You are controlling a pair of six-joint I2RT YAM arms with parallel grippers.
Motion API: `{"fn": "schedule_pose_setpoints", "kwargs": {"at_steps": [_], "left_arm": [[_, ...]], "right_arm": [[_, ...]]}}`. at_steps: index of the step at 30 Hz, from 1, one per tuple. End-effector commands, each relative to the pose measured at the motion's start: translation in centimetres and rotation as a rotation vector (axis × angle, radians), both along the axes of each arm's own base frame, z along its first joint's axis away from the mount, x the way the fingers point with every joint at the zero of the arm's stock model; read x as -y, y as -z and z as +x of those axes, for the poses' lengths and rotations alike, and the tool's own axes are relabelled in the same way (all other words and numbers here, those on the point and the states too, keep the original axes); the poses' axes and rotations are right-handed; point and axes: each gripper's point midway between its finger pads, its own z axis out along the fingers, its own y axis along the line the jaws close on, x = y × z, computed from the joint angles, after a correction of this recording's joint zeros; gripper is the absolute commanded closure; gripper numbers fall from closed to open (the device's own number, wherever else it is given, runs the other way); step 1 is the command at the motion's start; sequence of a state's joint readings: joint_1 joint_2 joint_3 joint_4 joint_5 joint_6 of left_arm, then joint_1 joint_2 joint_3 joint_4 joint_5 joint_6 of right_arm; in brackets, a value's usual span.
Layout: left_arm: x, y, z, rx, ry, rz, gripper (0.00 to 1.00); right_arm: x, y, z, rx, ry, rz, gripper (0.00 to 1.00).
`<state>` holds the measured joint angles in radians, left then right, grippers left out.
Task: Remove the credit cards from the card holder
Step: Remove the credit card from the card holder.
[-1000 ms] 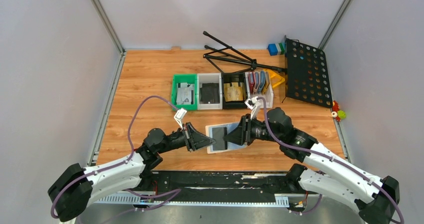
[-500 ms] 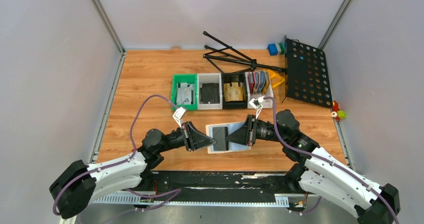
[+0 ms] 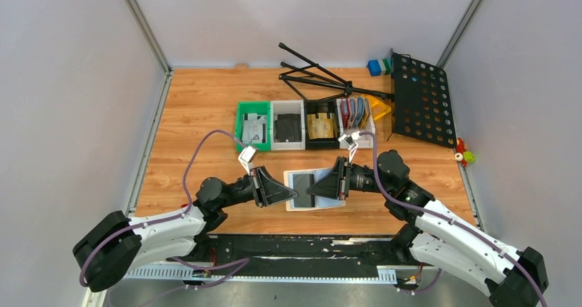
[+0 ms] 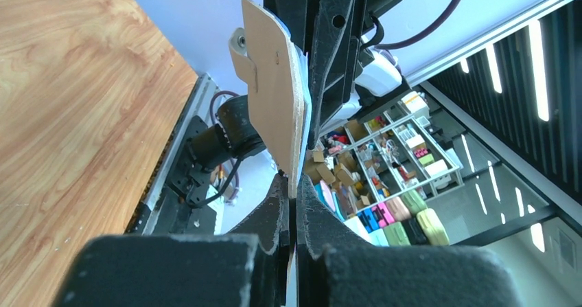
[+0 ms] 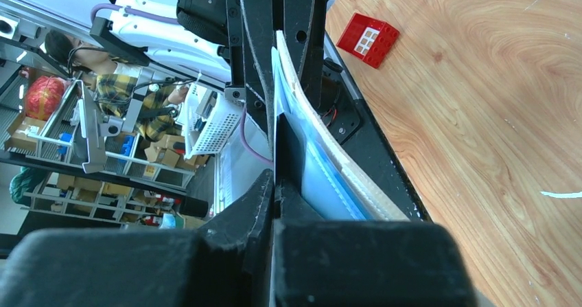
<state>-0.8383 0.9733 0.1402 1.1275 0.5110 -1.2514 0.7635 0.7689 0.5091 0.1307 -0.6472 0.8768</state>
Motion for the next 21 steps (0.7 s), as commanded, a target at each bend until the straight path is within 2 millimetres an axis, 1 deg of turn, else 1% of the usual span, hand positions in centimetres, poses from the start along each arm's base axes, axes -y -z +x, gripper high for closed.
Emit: {"fn": "schedule_pose_setpoints", "kwargs": {"at_steps": [1,6,11,14,15,16,17,19,21], "left_arm": [[-1.1,-0.9,0.7,0.032,-0.044,-0.041,1.0],[-2.0,-0.1,1.4,0.024,-0.079,-0.01,1.0],[-2.8,1.2,2.5,-0.001,-0.138,0.046,1.0],[-3.4,3.1,3.7,-0.038,-0.2,0.129,1.0],[-3.7,4.0,4.1,-0.048,-0.224,0.175,1.0],[-4.0,5.8,4.5,-0.088,-0.247,0.256,1.0],[-4.3,6.7,4.9,-0.095,-0.274,0.307,1.0],[-5.1,8.0,5.5,-0.095,-0.325,0.389,1.0],[-5.6,9.0,5.8,-0.091,-0.349,0.458,1.0]], "right_arm": [[0.8,-1.2,0.3,0.047,0.022,0.032,1.0],[1.2,-0.6,0.5,0.032,0.023,0.027,1.0],[1.5,0.8,1.2,0.001,0.04,-0.004,1.0],[2.4,2.1,2.7,-0.022,0.111,-0.068,1.0],[2.9,2.7,3.2,-0.033,0.142,-0.102,1.0],[3.3,3.3,3.7,-0.039,0.168,-0.131,1.0],[3.7,3.7,4.2,-0.046,0.195,-0.156,1.0],[4.4,4.5,5.1,-0.045,0.242,-0.203,1.0],[5.1,5.3,6.0,-0.034,0.289,-0.261,1.0]]}}
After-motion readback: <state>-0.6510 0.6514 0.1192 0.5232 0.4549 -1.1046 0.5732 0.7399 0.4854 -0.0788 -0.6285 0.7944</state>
